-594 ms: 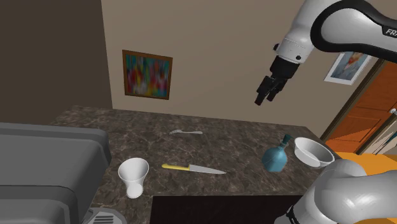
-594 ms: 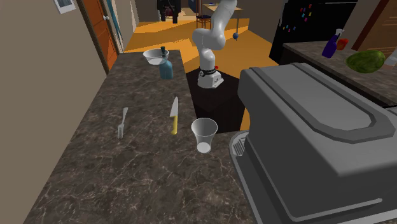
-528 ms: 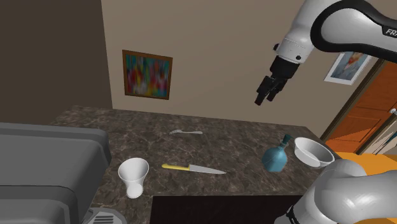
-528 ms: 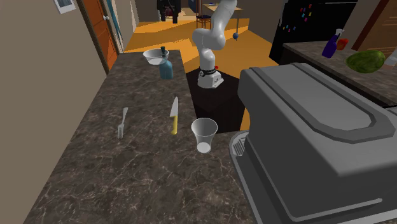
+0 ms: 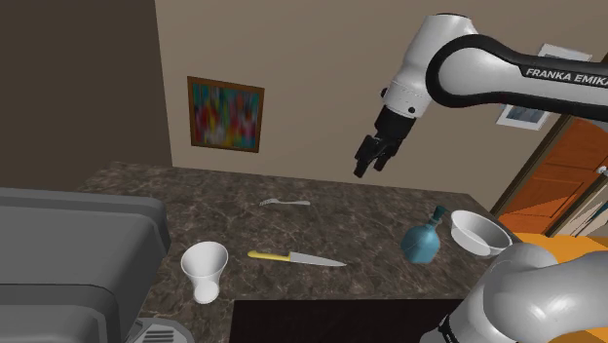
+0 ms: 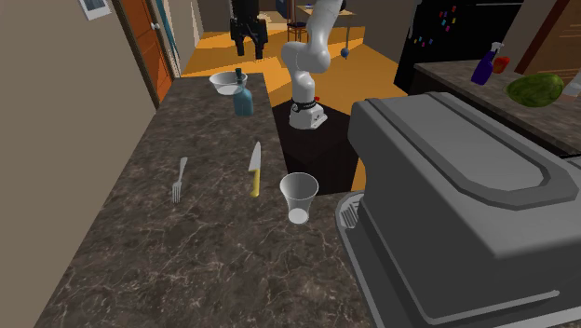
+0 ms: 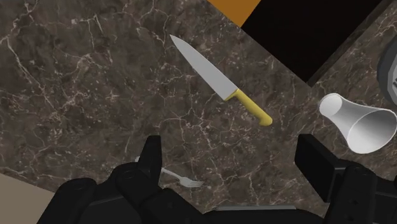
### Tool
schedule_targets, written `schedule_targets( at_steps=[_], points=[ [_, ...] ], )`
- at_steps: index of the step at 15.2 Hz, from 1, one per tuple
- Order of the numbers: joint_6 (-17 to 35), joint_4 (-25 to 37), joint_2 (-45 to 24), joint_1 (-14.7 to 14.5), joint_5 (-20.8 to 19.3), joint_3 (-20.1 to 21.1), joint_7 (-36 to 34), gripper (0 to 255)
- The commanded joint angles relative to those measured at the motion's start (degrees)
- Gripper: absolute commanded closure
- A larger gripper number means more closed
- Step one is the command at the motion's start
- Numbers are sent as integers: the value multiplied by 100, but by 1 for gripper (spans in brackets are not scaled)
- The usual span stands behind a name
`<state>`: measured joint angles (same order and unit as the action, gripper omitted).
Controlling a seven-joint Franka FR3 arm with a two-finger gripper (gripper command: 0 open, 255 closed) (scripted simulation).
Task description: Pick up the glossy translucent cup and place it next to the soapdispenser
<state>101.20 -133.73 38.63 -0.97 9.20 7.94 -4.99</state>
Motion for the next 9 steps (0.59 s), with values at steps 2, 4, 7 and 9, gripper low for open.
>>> schedule_targets(
  at_steps=[2, 4, 7, 9],
  points=[
    [473, -123, -327, -108, 209, 181, -113, 0],
    [785, -142, -605, -177, 335, 307, -185, 0],
    [1246, -117, -1060, -273, 506, 498, -284, 0],
    [1544, -65, -1387, -333, 605, 625, -349, 0]
  ],
)
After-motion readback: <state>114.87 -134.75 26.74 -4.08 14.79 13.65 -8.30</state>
